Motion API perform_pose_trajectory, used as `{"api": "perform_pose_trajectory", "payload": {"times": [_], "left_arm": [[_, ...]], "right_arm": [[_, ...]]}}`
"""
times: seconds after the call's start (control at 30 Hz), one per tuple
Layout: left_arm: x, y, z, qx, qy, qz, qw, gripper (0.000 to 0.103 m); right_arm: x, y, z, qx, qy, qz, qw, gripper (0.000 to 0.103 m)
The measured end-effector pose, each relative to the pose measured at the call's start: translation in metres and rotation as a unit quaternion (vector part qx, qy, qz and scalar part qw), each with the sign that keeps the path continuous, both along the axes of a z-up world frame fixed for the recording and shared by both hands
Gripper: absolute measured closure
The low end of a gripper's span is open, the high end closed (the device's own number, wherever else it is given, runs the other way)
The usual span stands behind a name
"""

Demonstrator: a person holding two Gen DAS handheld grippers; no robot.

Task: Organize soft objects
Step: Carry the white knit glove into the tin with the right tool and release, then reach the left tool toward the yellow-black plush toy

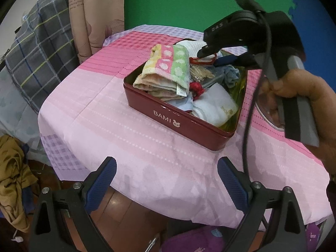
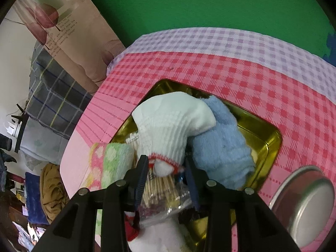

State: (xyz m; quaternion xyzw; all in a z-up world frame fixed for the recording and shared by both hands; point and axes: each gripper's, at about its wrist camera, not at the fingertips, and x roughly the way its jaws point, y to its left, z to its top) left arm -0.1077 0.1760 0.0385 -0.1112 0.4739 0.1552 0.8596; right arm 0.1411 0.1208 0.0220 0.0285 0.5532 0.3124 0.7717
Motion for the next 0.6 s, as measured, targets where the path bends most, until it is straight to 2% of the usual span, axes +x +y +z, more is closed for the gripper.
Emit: {"api": "perform_pose_trajectory", "payload": {"times": [0.2, 0.3, 0.37, 0.47, 0.6], "left_arm": [[0.001, 0.001, -0.003, -0.01, 0.009, 0.0, 0.9999, 0.008], [0.001, 0.0, -0.005, -0.009, 0.013, -0.003, 0.9999, 0.008], [0.002, -0.001, -0.007, -0.007, 0.017, -0.006, 0.9998, 0.008], [0.003, -0.005, -0.01, -0.006, 0.026, -0.011, 0.9996, 0.008], [0.003, -0.009, -0.013, -0.007, 0.034, -0.018, 0.9993, 0.008]], "right_arm": [[-0.019, -0.027, 0.011, 0.028, 0.002, -0.015, 0.999, 0.067], [-0.037, -0.055, 0.02, 0.054, -0.014, -0.031, 0.998, 0.067], [-0.05, -0.081, 0.027, 0.075, -0.029, -0.045, 0.996, 0.067], [-0.067, -0.125, 0.032, 0.076, -0.053, -0.071, 0.993, 0.067], [-0.088, -0.201, 0.032, 0.045, -0.097, -0.117, 0.987, 0.067]]}}
